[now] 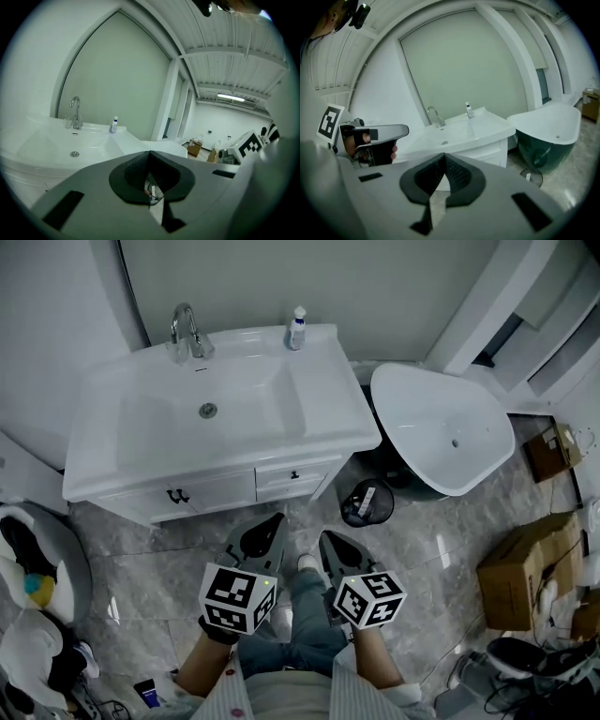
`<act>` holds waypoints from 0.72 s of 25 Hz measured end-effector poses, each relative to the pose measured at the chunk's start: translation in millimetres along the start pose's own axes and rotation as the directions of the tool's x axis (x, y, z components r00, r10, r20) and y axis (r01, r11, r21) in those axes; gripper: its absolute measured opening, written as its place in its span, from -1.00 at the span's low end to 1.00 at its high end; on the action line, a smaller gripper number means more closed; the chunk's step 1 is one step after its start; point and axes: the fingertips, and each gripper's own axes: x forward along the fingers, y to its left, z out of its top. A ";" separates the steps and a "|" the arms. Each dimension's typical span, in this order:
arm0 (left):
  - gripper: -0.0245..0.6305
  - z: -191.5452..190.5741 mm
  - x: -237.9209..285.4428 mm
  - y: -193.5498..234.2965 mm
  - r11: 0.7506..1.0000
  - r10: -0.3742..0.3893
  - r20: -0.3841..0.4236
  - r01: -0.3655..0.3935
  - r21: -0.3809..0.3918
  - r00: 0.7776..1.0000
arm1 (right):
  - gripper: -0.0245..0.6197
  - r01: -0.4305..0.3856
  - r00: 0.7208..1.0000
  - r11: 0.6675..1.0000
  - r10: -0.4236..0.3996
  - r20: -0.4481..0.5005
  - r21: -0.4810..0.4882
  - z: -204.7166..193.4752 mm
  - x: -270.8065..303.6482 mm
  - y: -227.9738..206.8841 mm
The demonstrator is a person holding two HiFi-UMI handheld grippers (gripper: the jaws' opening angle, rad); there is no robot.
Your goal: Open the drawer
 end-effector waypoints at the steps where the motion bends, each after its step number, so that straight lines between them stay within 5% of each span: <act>1: -0.88 2.9 9.1 1.3 1.000 0.014 -0.002 -0.014 -0.007 1.000 | -0.90 -0.013 1.000 1.000 0.013 -0.010 -0.004 6.5 5.9 -6.5; 9: -0.88 34.0 62.3 12.0 0.985 0.166 0.031 -0.165 -0.051 0.986 | -0.90 -0.158 0.985 0.985 0.152 -0.083 -0.073 61.6 48.2 -44.3; 18: -0.88 32.1 81.3 25.5 0.936 0.339 0.034 -0.333 -0.115 0.940 | -0.90 -0.312 0.941 0.944 0.291 -0.173 -0.109 77.9 86.7 -64.6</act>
